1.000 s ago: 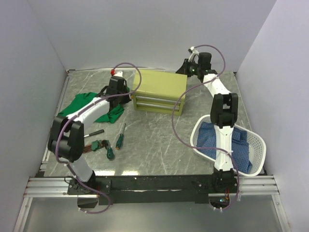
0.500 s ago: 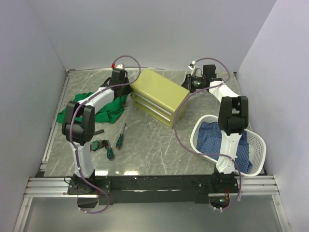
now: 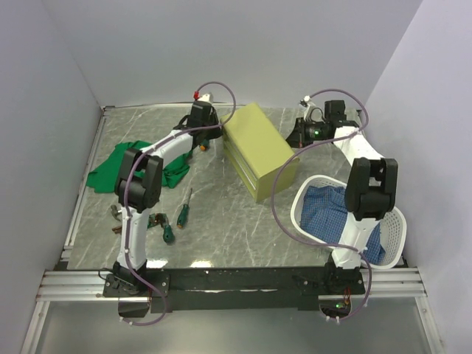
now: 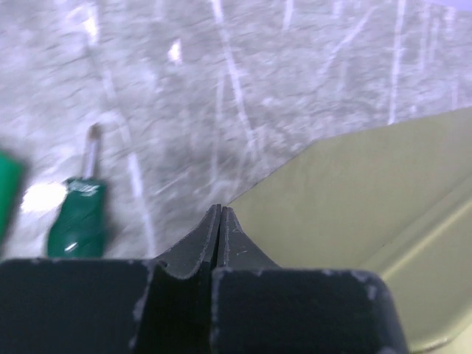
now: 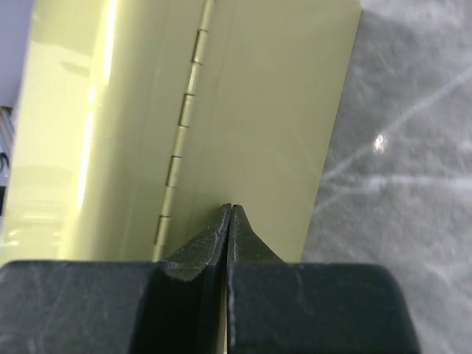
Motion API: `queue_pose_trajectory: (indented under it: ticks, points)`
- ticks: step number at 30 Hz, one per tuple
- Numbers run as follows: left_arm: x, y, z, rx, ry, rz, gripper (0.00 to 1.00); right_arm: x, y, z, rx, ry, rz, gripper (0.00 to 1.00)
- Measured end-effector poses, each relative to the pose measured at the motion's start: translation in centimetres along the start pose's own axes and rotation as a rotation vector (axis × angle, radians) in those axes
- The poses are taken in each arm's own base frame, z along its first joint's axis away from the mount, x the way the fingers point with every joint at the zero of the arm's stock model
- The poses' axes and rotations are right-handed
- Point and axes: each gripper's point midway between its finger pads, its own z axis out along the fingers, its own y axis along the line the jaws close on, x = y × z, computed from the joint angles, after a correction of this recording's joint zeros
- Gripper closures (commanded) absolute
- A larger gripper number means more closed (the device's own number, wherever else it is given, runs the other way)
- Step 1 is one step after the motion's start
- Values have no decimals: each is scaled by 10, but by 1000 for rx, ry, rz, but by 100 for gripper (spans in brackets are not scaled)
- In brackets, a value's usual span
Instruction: Sort the tools into containers
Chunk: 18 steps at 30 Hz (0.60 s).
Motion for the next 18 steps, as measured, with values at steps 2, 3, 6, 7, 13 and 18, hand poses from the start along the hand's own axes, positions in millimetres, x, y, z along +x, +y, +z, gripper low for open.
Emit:
queue_pose_trajectory:
  ticks: [2, 3, 6, 7, 13, 18]
  points:
    - [-1, -8, 5, 24, -7, 6, 94, 9, -2, -5, 25, 12, 5, 99]
    - [0, -12, 7, 35, -8, 10, 90, 11, -1, -6, 32, 14, 4, 99]
    - [1, -19, 8, 44, -8, 12, 54, 19, 1, -14, 61, 22, 4, 88]
    - [1, -19, 8, 29, -13, 18, 46, 20, 2, -17, 76, 24, 3, 85]
    - [11, 6, -29, -50, 50, -141, 15, -2, -3, -45, 214, -31, -14, 51]
    - [-6, 11, -87, 86, 57, -294, 16, -48, -8, -81, 364, -120, -94, 29]
